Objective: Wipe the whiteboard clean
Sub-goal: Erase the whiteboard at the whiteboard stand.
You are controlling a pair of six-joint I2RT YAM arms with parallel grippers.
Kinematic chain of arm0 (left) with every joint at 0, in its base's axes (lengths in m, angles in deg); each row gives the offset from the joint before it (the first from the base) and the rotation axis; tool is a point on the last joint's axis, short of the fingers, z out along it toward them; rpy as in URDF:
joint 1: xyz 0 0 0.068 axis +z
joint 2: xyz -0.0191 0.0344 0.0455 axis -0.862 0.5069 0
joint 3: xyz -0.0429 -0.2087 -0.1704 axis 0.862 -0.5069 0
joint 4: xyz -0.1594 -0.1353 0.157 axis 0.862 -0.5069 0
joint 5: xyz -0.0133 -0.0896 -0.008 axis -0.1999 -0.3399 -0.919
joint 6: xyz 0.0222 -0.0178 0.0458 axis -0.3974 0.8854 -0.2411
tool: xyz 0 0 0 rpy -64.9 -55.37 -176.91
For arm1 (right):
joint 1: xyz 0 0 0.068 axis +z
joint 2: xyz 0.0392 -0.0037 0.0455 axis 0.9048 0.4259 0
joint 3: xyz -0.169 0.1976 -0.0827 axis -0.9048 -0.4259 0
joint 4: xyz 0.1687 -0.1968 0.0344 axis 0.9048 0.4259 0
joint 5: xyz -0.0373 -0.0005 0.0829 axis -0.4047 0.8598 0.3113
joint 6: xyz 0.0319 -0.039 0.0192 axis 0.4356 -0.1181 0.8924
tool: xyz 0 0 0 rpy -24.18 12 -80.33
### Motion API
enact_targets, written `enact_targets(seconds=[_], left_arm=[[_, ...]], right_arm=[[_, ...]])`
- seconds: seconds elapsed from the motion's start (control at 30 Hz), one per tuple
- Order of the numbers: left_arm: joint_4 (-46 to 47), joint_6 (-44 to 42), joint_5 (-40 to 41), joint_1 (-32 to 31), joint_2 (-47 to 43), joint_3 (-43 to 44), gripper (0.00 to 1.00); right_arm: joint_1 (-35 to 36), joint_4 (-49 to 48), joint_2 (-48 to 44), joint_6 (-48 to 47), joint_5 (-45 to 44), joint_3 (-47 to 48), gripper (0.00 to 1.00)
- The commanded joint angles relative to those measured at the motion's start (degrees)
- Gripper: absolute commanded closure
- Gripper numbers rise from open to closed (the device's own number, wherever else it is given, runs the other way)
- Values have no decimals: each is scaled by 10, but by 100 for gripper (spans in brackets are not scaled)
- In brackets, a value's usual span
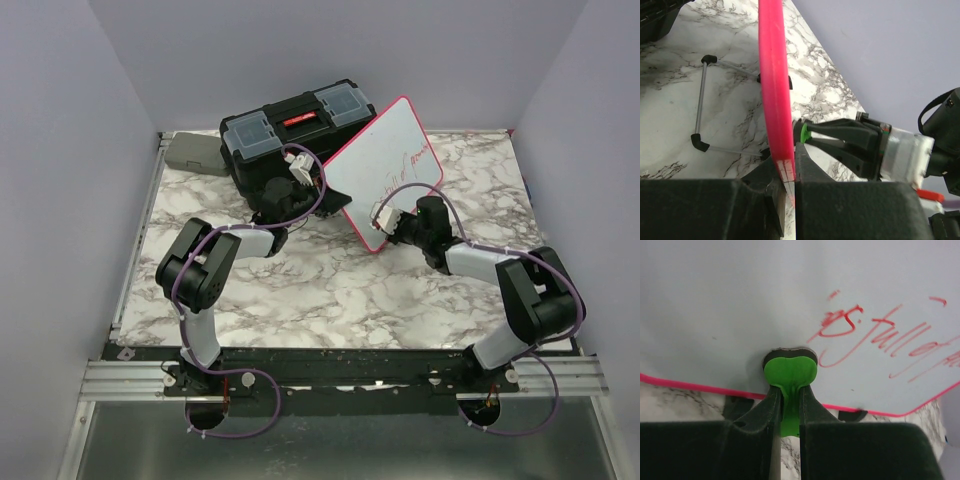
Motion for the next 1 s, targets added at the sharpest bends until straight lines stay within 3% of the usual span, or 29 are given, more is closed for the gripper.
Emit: enact_targets(seconds=[0.0, 0.1, 0.17, 0.27, 0.4, 0.83, 0.97], left_arm=[[16, 25, -102, -28, 2, 12, 100], [14, 25, -102, -28, 2, 13, 100], [13, 24, -102, -28, 2, 13, 100], [14, 25, -101, -28, 2, 13, 100], [14, 25, -102, -29, 0, 12, 100], [14, 26, -107, -29, 3, 12, 100], [11, 25, -108, -29, 5, 15, 100]], right_arm=[[29, 29, -19, 14, 134, -14, 99], [30, 5, -11, 79, 117, 5, 100], [30, -25, 2, 126, 58, 15, 99], [28, -33, 21, 137, -6, 25, 99], [19, -24, 33, 147, -29, 35, 99], [-11, 70, 36, 167, 27, 79, 99], [-10, 82, 21, 193, 89, 87, 99]])
